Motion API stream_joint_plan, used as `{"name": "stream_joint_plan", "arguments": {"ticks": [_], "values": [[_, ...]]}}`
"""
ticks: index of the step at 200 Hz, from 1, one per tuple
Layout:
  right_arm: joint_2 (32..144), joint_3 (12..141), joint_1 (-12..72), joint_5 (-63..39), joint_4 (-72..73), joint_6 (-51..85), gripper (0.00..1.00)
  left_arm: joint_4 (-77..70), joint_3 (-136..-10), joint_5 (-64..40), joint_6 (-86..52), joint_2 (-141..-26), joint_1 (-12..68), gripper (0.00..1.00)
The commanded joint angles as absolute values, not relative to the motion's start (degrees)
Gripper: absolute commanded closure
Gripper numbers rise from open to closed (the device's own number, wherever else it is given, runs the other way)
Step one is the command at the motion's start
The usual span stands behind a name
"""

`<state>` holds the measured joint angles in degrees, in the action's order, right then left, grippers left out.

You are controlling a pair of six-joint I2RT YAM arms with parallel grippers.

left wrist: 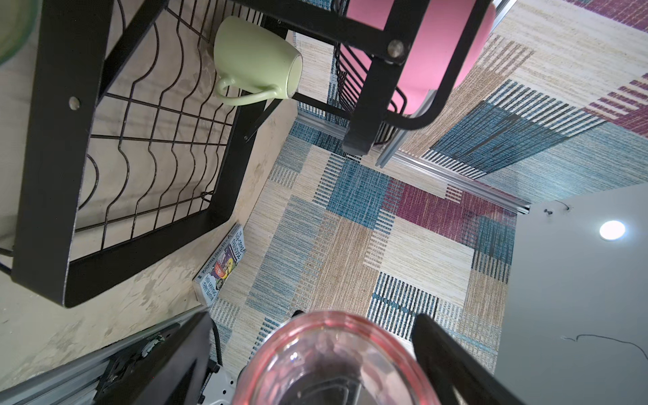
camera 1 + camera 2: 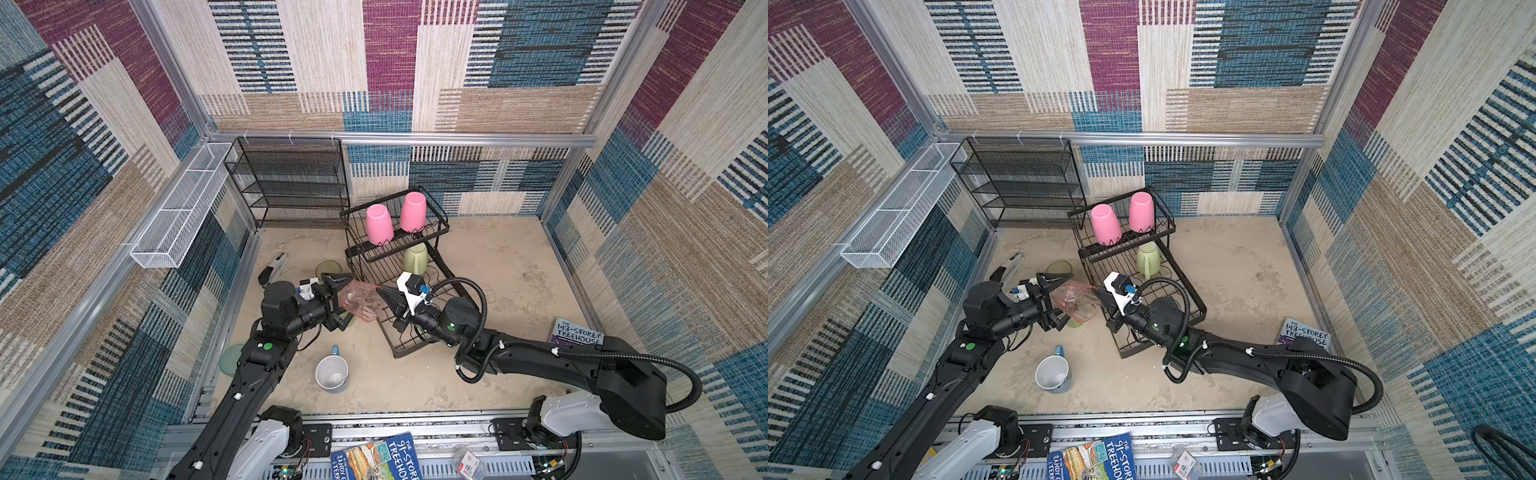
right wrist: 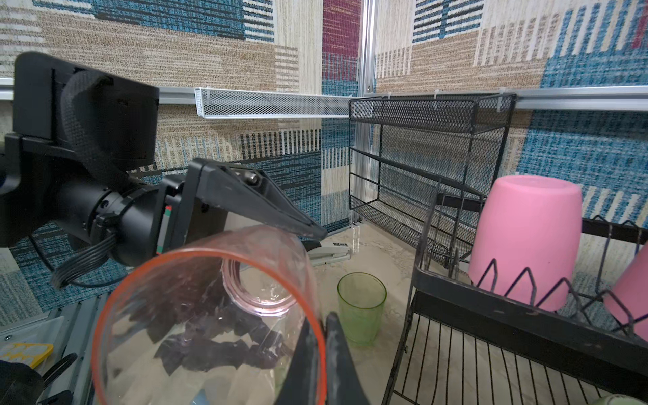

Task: Load cups into a dish rack
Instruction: Place the cup upside down at the dish rack.

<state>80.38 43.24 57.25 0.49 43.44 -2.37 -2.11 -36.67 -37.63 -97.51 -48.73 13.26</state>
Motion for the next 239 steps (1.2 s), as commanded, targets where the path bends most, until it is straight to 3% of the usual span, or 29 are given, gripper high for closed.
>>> {"name": "stream_joint_plan", "arguments": {"ticks": [1,65,159,178,194,239], "values": [[80.7,44.0,57.3,-0.6,44.4,-1.2,1.00,-4.2,-37.3,-37.8,-97.1,-49.0,14.1,0.09],[82.3,45.4,57.3,-1.2,42.8,-1.3,1.00,-4.9,-37.9,-36.3,-96.8,-49.3,15.6,0.15],[83.1,46.0,57.1,-1.3,41.7,-1.3,1.00,-3.4,-38.2,-34.5,-93.9,-49.3,15.7,0.35],[82.7,45.9,57.1,-1.5,41.0,-1.3,0.88,-1.1,-38.9,-33.6,-91.5,-48.2,15.7,0.38],[82.4,45.7,57.0,-1.8,40.7,-1.2,0.69,1.2,-39.9,-31.0,-88.8,-47.4,15.7,0.38],[80.2,45.0,57.1,-2.9,37.0,-0.6,0.41,4.5,-40.5,-28.1,-79.9,-47.3,15.9,0.41]]}}
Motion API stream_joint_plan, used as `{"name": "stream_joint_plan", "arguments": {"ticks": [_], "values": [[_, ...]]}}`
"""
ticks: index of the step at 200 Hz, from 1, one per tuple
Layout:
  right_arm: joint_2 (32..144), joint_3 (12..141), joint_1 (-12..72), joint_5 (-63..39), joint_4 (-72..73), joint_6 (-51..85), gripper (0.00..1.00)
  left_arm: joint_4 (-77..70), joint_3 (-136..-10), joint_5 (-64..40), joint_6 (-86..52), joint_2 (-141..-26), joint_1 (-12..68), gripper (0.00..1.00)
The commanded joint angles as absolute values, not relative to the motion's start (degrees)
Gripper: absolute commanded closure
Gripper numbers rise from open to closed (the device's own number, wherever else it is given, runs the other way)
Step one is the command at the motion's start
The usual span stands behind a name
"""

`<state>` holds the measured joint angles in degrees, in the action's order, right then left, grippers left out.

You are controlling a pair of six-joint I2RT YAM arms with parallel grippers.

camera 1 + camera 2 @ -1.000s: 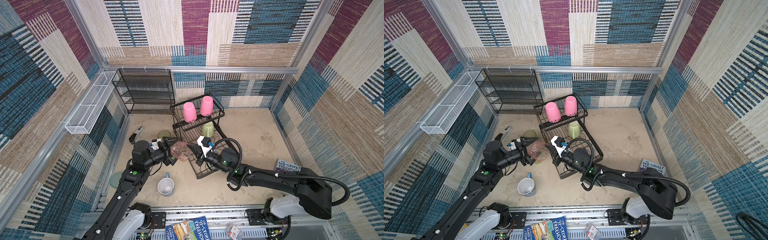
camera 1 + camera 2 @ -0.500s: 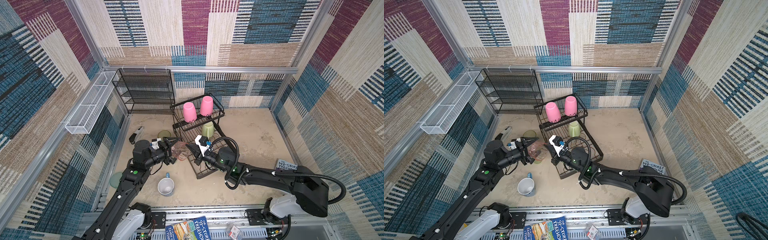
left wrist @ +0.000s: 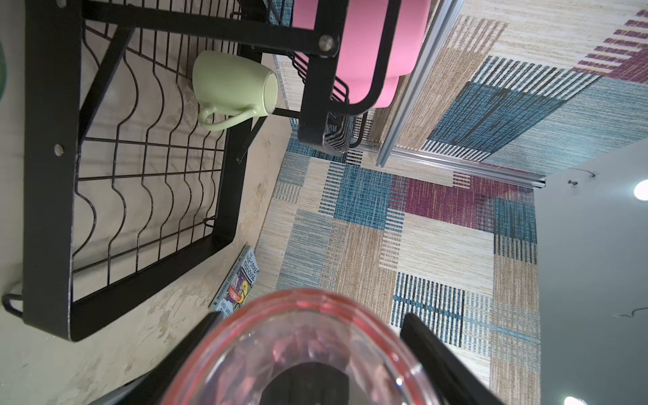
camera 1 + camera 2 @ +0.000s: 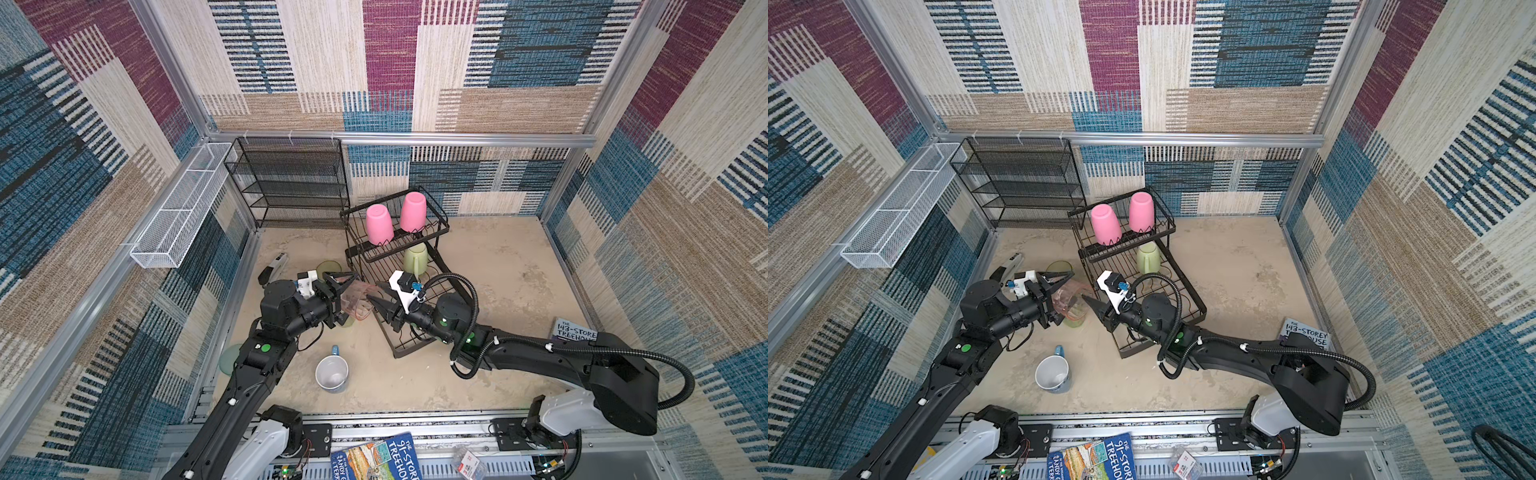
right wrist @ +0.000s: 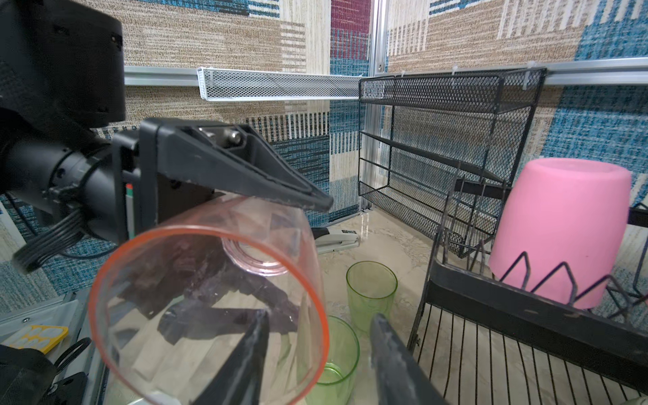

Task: Load cups into a dish rack
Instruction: Place the cup upside down at the dish rack.

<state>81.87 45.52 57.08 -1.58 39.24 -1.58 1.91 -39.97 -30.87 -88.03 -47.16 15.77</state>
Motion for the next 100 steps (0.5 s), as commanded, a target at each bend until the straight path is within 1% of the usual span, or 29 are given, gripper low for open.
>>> {"name": "stream_joint_plan", "arguments": {"ticks": [1,17,27,39,59,76,100], "values": [[80.2,44.9,57.1,-2.8,36.8,-0.6,0.41,4.6,-40.5,-28.0,-79.6,-47.3,16.0,0.41],[77.8,44.1,57.0,-2.1,33.2,-0.2,0.35,7.5,-40.5,-25.7,-74.6,-47.5,16.5,0.42],[76.3,43.3,56.8,-1.4,30.8,0.4,0.34,7.6,-40.2,-23.9,-71.3,-47.5,17.3,0.42],[74.2,42.3,56.4,-0.7,28.0,1.5,0.33,7.9,-39.7,-21.1,-68.2,-47.2,18.4,0.43],[71.0,41.2,55.2,1.6,22.6,4.1,0.34,9.1,-40.2,-15.1,-61.4,-47.2,22.4,0.44],[68.3,40.8,52.5,2.5,17.2,7.4,0.35,9.3,-41.2,-9.3,-54.8,-47.7,27.2,0.44],[64.7,40.8,47.7,2.7,10.5,11.2,0.37,6.0,-41.4,-3.5,-46.0,-49.3,33.6,0.45]]}}
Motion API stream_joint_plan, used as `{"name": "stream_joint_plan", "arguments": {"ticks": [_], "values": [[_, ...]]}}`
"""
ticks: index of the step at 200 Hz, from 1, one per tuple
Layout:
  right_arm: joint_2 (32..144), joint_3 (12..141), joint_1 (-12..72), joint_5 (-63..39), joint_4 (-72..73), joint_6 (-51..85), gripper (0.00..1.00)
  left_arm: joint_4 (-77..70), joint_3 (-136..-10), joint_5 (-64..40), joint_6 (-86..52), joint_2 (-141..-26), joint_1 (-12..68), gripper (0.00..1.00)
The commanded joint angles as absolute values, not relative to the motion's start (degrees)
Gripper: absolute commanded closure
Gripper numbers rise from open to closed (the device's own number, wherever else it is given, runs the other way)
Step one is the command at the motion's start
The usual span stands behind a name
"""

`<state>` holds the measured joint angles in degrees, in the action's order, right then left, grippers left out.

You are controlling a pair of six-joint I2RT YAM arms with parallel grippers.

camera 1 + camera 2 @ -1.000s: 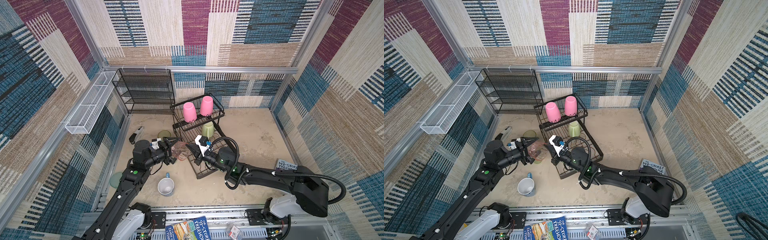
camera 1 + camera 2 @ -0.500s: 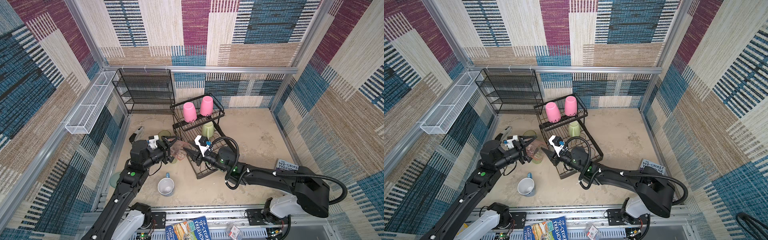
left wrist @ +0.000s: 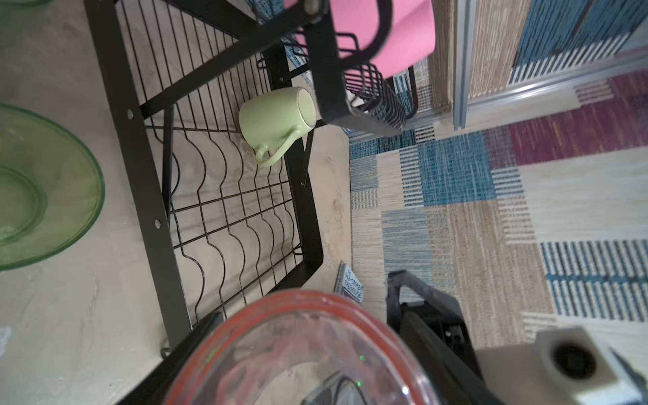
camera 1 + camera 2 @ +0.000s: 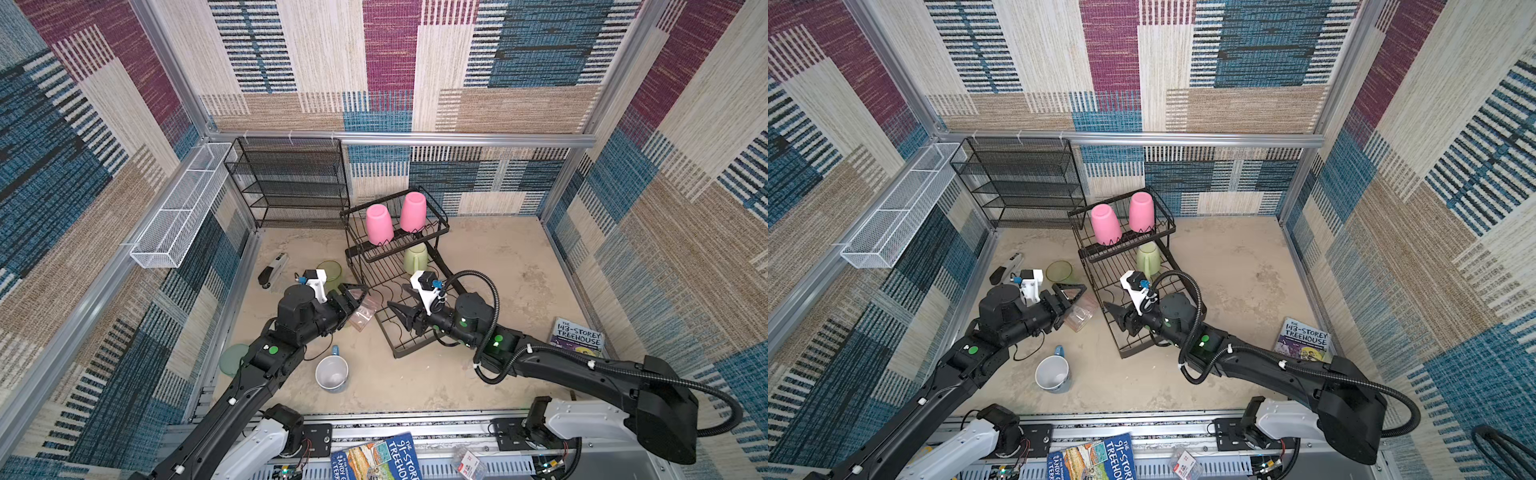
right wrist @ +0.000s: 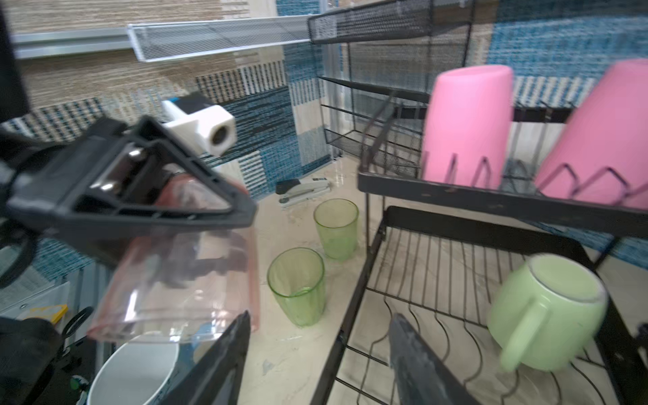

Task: Load cups into a dish rack
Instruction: Place the cup upside down at the dish rack.

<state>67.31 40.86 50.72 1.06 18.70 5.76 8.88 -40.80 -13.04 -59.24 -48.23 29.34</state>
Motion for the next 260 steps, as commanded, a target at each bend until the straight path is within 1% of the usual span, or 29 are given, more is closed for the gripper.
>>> {"name": "stream_joint_plan", "arguments": {"ticks": [1,34,57,98,145,169,196,217,239,260], "values": [[64.5,40.8,47.6,2.7,10.3,11.4,0.37,5.6,-41.3,-3.5,-45.7,-49.4,33.8,0.45],[61.5,40.4,41.1,1.9,6.1,15.8,0.38,-2.8,-38.9,1.0,-34.2,-52.9,42.1,0.46],[60.6,40.3,37.4,0.2,5.2,17.7,0.39,-8.8,-37.6,3.7,-25.7,-57.5,47.9,0.47],[59.1,40.0,33.1,-2.0,4.7,19.0,0.40,-18.9,-39.6,8.3,-15.2,-68.3,53.6,0.47],[57.2,38.2,29.3,-3.1,5.0,19.7,0.41,-26.7,-45.6,9.7,-7.6,-81.6,55.1,0.47],[56.8,37.6,27.6,-3.6,5.6,19.5,0.41,-33.3,-46.5,10.7,-4.7,-87.3,55.1,0.47],[56.9,37.8,26.3,-4.7,5.4,19.2,0.41,-39.4,-50.3,11.8,-0.5,-95.7,55.2,0.47],[56.2,37.3,25.6,-4.5,5.1,18.6,0.41,-44.9,-52.2,13.1,1.4,-101.2,55.2,0.49],[55.1,36.1,24.8,-4.4,5.0,18.6,0.41,-52.7,-52.9,14.5,2.8,-106.5,55.0,0.54],[53.9,34.4,24.3,-4.4,5.9,18.9,0.41,-55.4,-55.3,14.5,3.7,-110.8,54.6,0.54]]}}
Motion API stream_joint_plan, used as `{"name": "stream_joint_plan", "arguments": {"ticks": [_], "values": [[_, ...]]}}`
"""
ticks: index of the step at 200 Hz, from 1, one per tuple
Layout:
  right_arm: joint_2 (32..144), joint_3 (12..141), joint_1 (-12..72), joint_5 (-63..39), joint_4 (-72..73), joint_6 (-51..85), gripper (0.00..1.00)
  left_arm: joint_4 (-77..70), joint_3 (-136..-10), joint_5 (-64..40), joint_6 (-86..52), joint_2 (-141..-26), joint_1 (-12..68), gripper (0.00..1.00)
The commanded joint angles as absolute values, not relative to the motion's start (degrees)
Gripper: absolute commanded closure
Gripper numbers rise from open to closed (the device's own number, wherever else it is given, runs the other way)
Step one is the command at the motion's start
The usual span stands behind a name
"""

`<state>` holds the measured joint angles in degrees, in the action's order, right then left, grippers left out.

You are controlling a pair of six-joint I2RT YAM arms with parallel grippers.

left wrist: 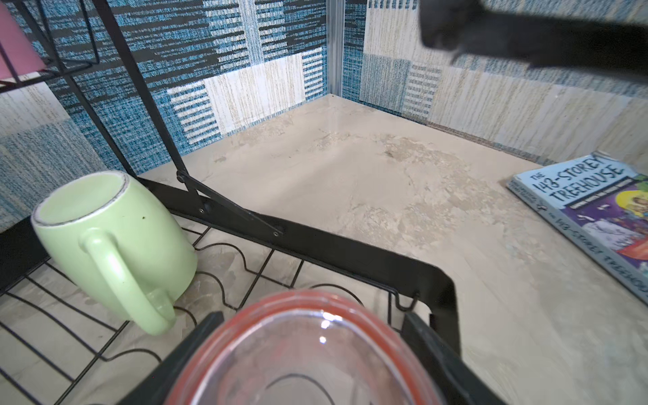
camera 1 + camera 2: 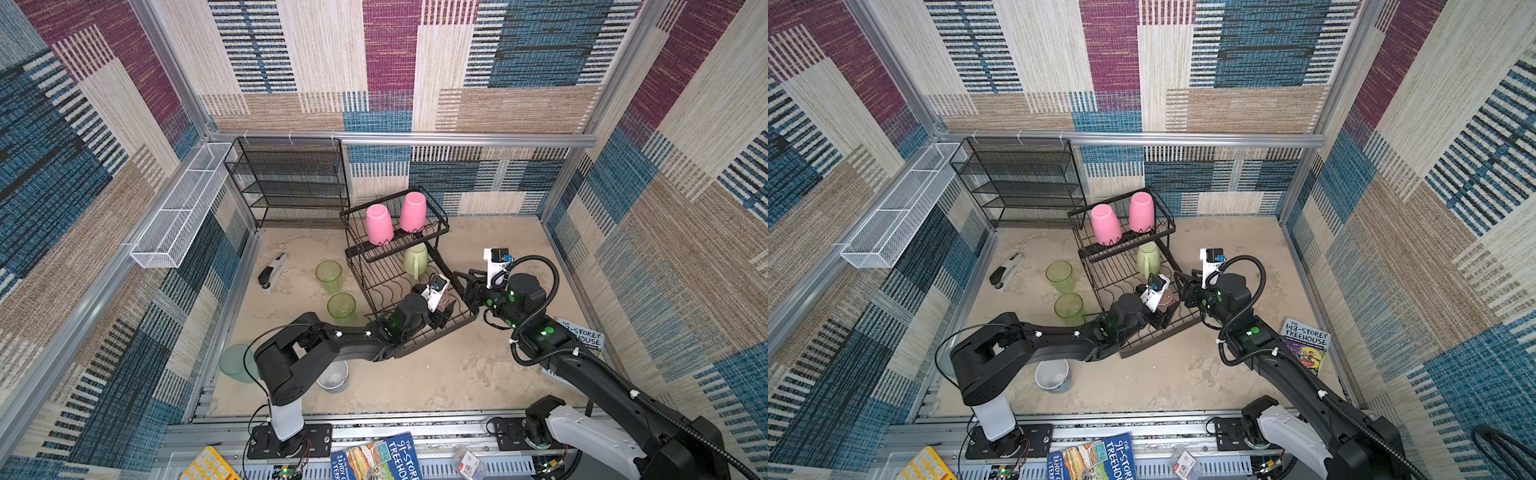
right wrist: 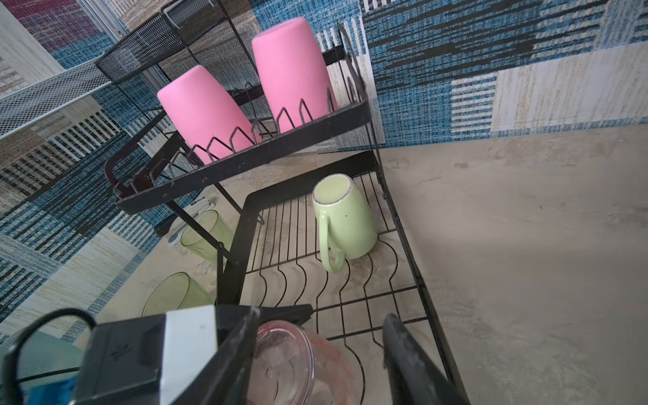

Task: Load cups into a dish rack
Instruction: Place the cup upside down at the dish rack.

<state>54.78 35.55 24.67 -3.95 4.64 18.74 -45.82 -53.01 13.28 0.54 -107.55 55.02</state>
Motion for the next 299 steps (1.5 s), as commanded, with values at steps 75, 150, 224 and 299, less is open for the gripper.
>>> {"name": "stream_joint_plan", "arguments": {"ticks": [75,150,224,299], "values": [[55.0,32.5,23.2,-5.3,9.0,18.7,0.41,-53.1,-61.2,11.5,0.9,-117.4,50.2,0.50],[55.9,30.8,22.9,-6.0,12.2,17.6,0.40,-51.4,-65.4,10.5,-0.3,-121.2,47.6,0.49],[55.6,28.9,22.9,-6.1,14.1,17.4,0.39,-44.7,-69.7,8.8,-3.7,-122.3,45.5,0.48],[54.0,27.9,22.9,-6.1,14.7,16.9,0.38,-39.9,-72.3,8.3,-6.0,-122.8,44.5,0.48]]}}
